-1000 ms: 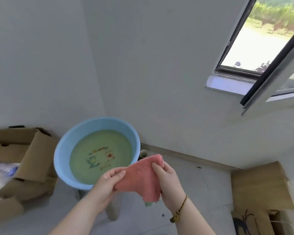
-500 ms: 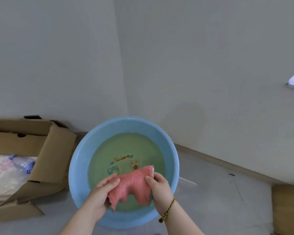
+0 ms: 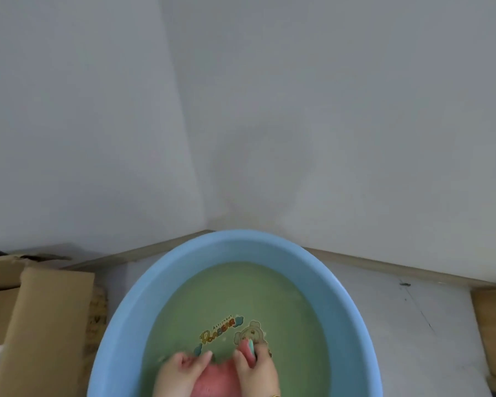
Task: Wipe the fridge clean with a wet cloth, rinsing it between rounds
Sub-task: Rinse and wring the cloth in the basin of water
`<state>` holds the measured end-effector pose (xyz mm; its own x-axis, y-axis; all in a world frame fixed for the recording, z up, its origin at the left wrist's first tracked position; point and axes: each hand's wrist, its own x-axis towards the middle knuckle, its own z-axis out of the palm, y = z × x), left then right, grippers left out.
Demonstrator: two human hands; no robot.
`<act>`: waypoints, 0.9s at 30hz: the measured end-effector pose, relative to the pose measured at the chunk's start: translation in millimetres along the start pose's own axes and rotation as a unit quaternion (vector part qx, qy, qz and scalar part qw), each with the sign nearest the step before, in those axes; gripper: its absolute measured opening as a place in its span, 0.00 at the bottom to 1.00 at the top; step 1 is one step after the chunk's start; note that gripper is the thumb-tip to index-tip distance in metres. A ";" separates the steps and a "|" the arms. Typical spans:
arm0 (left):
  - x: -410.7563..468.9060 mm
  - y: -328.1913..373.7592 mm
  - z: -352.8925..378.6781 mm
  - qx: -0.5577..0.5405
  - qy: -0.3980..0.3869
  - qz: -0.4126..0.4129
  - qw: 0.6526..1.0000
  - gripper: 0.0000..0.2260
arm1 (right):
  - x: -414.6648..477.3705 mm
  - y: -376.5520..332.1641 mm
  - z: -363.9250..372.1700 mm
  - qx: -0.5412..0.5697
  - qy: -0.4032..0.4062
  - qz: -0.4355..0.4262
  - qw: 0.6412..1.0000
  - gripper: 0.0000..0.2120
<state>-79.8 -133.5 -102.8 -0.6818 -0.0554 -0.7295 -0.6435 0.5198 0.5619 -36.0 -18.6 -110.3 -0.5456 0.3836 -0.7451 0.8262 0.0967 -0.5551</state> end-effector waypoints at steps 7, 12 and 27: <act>30.2 -4.8 3.9 0.160 0.023 0.019 0.987 0.16 | 43.4 6.6 12.2 -0.095 -0.005 0.063 0.993 0.11; 44.4 -7.7 12.3 0.180 0.038 -0.010 0.983 0.20 | 51.0 21.1 21.8 -0.092 -0.015 0.082 0.992 0.18; -19.0 28.9 43.3 -0.149 -0.018 0.025 0.988 0.20 | -11.5 -21.9 11.0 0.214 0.105 -0.015 0.971 0.18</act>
<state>-70.4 -80.6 -89.6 -0.7063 -0.0033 -0.7079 -0.6865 0.2469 0.6839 -49.4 -35.3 -93.7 -0.4907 0.5691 -0.6597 0.6515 -0.2630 -0.7116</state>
